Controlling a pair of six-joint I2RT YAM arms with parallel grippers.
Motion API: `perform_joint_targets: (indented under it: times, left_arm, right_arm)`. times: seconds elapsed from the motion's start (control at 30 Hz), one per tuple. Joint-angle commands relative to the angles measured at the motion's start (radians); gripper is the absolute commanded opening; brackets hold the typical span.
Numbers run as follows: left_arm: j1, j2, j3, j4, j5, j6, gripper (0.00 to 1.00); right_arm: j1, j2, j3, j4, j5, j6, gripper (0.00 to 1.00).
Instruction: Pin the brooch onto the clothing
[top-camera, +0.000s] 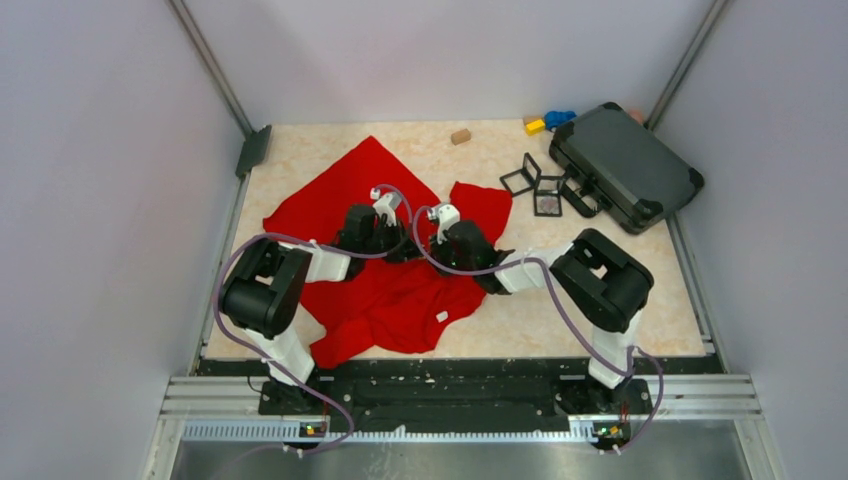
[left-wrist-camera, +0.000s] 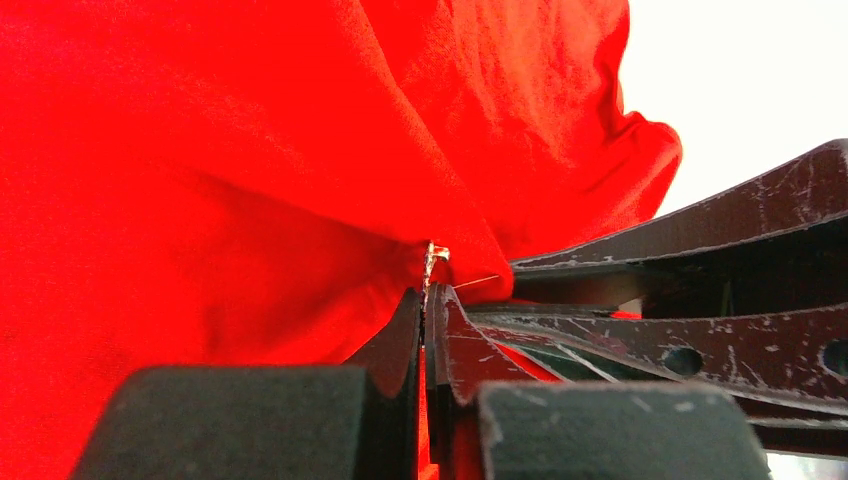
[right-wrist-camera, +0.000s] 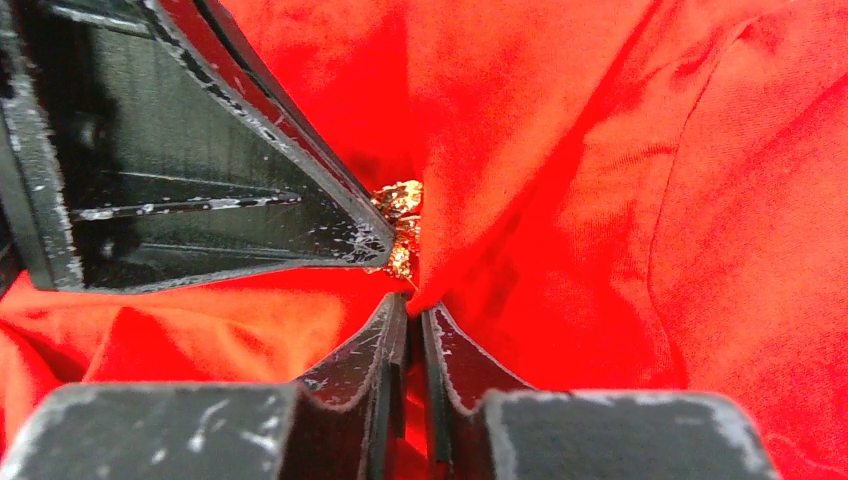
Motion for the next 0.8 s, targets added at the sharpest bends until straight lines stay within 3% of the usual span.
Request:
perform_joint_targets:
  times: [0.0, 0.03, 0.4, 0.77]
  left_arm:
    - [0.005, 0.012, 0.005, 0.056, 0.025, -0.004, 0.00]
    - [0.004, 0.012, 0.005, 0.058, 0.029, -0.002, 0.00]
    - [0.003, 0.005, -0.014, 0.132, 0.097, -0.008, 0.00]
    - [0.002, 0.004, -0.026, 0.170, 0.114, -0.020, 0.00]
  right_arm:
    - [0.011, 0.030, 0.041, 0.061, -0.002, -0.015, 0.05]
    - [0.011, 0.033, 0.041, 0.066, -0.021, -0.018, 0.00]
    - [-0.008, 0.095, 0.068, 0.074, -0.189, -0.032, 0.00]
    - [-0.019, 0.050, 0.081, 0.000, -0.180, -0.055, 0.00]
